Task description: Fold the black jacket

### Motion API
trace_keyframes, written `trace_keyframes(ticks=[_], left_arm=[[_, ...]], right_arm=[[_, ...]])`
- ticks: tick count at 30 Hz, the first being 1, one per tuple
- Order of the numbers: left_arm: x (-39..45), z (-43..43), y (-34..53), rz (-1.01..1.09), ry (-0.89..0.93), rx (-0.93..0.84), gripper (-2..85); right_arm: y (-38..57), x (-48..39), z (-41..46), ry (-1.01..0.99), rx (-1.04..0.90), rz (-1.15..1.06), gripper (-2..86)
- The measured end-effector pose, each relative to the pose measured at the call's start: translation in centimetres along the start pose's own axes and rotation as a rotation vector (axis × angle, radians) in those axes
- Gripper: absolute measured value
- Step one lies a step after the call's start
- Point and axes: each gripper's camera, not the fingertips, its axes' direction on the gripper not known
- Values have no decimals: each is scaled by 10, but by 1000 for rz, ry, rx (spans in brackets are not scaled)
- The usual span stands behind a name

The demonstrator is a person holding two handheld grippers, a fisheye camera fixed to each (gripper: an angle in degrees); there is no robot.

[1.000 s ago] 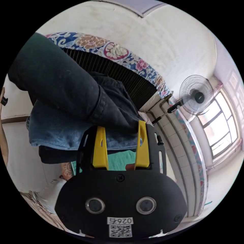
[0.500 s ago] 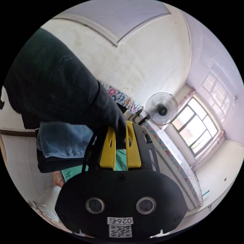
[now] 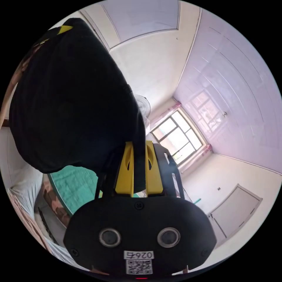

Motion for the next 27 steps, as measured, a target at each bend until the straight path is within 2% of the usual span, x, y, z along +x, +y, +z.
trace_keyframes(ticks=[8,12,15,19,23,27], left_arm=[[22,123,90,-192,377,-164,0],[43,156,137,-268,505,-238,-1],[55,180,162,-244,506,-297,-1],[13,223,184,-322,471,-348,-1],[-37,245,182,-394,327,-291,-1],[-51,246,156,-360,206,-183,-1]], right_arm=[[91,46,41,-18,-312,-7,17],[124,69,77,-49,-437,28,16],[124,87,109,-70,-509,27,15],[90,114,160,-167,-526,11,15],[8,143,237,-290,-469,-50,15],[-114,194,299,-212,-358,-62,17]])
